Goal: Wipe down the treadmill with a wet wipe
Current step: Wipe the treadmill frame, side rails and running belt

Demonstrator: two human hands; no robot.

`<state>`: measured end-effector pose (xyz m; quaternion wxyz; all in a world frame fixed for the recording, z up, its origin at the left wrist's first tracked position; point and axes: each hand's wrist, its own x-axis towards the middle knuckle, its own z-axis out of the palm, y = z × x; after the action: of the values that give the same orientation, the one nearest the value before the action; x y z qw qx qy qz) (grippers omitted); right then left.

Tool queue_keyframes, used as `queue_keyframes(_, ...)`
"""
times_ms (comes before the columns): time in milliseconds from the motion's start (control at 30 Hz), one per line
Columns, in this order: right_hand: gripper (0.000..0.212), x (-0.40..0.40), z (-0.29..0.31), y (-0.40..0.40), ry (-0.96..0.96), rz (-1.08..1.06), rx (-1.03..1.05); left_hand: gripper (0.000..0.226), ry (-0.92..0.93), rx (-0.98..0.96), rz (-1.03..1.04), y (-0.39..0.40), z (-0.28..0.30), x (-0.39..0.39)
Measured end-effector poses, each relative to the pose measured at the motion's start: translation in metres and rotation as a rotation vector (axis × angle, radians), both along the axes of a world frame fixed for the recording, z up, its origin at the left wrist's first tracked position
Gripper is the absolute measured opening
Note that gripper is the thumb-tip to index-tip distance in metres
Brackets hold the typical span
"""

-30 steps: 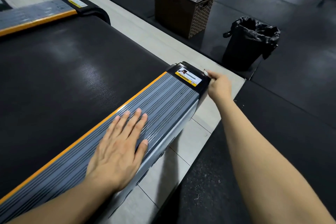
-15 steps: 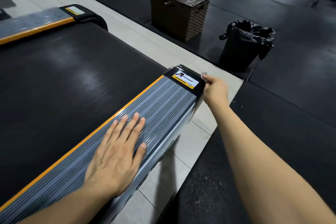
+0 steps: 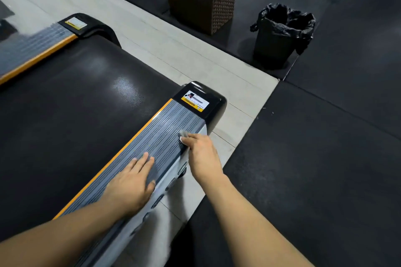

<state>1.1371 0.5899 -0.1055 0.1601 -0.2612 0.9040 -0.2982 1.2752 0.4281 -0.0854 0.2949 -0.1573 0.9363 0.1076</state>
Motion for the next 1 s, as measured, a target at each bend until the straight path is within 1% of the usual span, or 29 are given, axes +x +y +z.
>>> queue_keyframes(100,0.045,-0.016,0.015,0.014,-0.002,-0.055,-0.093,0.067,-0.007,0.031,0.001,0.015,0.023,-0.013)
queue_keyframes(200,0.043,-0.045,0.014,0.02,0.091,-0.064,-0.093,0.065,0.048,0.044,-0.056,0.032,0.028,-0.04)
queue_keyframes(300,0.045,-0.086,0.004,0.015,0.129,-0.085,-0.073,0.064,0.151,0.03,-0.137,0.043,0.016,-0.082)
queue_keyframes(367,0.046,-0.111,-0.001,0.008,0.131,-0.033,-0.07,0.069,0.221,-0.006,-0.165,0.044,0.006,-0.111)
queue_keyframes(433,0.039,-0.138,-0.009,-0.005,0.121,0.003,-0.088,0.068,0.275,-0.04,-0.166,0.036,-0.009,-0.145)
queue_keyframes(500,0.038,-0.159,-0.018,-0.016,0.103,0.048,-0.079,0.068,0.275,-0.038,-0.141,0.03,-0.021,-0.172)
queue_keyframes(567,0.048,-0.175,-0.027,-0.024,0.055,0.11,-0.077,0.069,0.273,-0.037,-0.127,0.027,-0.031,-0.185)
queue_keyframes(667,0.041,-0.203,-0.035,-0.038,0.032,0.148,-0.086,0.068,0.26,-0.039,-0.12,0.03,-0.038,-0.184)
queue_keyframes(700,0.043,-0.213,-0.036,-0.045,0.023,0.133,-0.066,0.067,0.258,-0.029,-0.109,0.031,-0.037,-0.183)
queue_keyframes(767,0.044,-0.239,-0.038,-0.057,-0.045,0.044,-0.011,0.066,0.27,-0.021,-0.091,0.031,-0.039,-0.185)
queue_keyframes(900,0.038,-0.293,-0.061,-0.054,-0.431,-0.179,0.118,0.066,0.282,-0.034,-0.099,0.033,-0.041,-0.187)
queue_keyframes(933,0.038,-0.298,-0.065,-0.048,-0.465,-0.191,0.133,0.065,0.276,-0.038,-0.105,0.033,-0.04,-0.187)
queue_keyframes(1000,0.038,-0.291,-0.061,-0.034,-0.442,-0.213,0.156,0.065,0.241,-0.021,-0.088,0.034,-0.034,-0.188)
